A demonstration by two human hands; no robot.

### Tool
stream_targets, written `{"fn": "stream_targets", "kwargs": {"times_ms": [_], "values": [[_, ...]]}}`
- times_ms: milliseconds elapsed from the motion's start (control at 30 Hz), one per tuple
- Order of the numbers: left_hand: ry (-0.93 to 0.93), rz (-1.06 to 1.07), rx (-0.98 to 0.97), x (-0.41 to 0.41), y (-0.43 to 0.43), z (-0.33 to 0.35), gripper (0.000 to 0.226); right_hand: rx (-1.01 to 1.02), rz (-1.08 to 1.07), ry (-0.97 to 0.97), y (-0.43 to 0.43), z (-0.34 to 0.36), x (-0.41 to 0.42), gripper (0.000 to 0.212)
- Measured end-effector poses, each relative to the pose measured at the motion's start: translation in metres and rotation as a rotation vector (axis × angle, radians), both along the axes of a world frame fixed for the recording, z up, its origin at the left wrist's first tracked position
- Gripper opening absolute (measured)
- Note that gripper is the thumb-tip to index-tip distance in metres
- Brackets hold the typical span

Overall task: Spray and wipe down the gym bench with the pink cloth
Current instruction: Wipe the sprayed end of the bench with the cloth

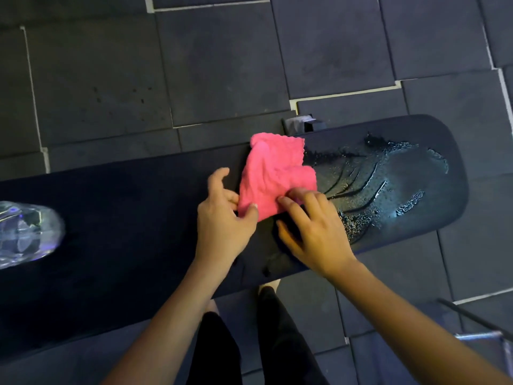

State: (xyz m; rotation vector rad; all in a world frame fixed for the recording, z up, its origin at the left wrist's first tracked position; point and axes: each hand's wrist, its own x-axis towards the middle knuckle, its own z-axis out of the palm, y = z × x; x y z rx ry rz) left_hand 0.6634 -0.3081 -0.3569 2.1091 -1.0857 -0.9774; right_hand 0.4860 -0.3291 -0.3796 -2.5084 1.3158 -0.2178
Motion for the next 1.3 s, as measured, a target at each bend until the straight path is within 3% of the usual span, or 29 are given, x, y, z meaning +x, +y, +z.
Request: {"fn": "stream_targets", "kwargs": {"times_ms": [67,200,300,433,600,767,833,933,1033,1167,1300], "values": [[0.156,0.165,0.124,-0.002,-0.011,0.008,0.068,0.000,0.060,-0.014,-0.015,-0.001,0.000,0.036],[0.789,0.519,0.202,-0.004,-0.040,0.030,0.065,-0.043,0.114,0.031,-0.059,0.007,0.003,0.033],[0.946,0.546,0.139,-0.009,-0.070,0.053,0.068,-0.052,0.038,-0.014,-0.093,0.035,0.012,0.027],[0.968,0.515,-0.065,-0.010,-0.099,0.082,0.065,-0.170,-0.051,-0.128,-0.128,0.094,0.004,0.022],[0.748,0.254,-0.092,-0.017,-0.081,0.081,0.051,-0.176,0.008,0.054,-0.109,0.106,-0.024,0.026],[0.445,0.175,0.163,-0.026,-0.023,0.015,0.045,0.207,0.080,0.351,-0.056,0.056,-0.045,0.045],[0.248,0.067,0.164,-0.023,-0.003,-0.004,0.033,0.325,-0.027,0.261,-0.043,0.049,-0.044,0.047],[-0.087,-0.125,-0.081,-0.016,0.008,-0.009,0.020,0.196,-0.195,0.013,-0.039,0.049,-0.027,0.050],[-0.443,-0.363,-0.271,-0.005,0.002,-0.018,0.028,0.178,-0.221,0.076,-0.051,0.031,0.008,0.066],[-0.509,-0.451,-0.168,0.003,-0.014,-0.039,0.047,0.142,-0.118,0.301,-0.059,-0.016,0.043,0.069],[-0.605,-0.478,-0.054,-0.002,-0.020,-0.048,0.053,0.072,-0.043,0.279,-0.065,-0.029,0.032,0.061]]}}
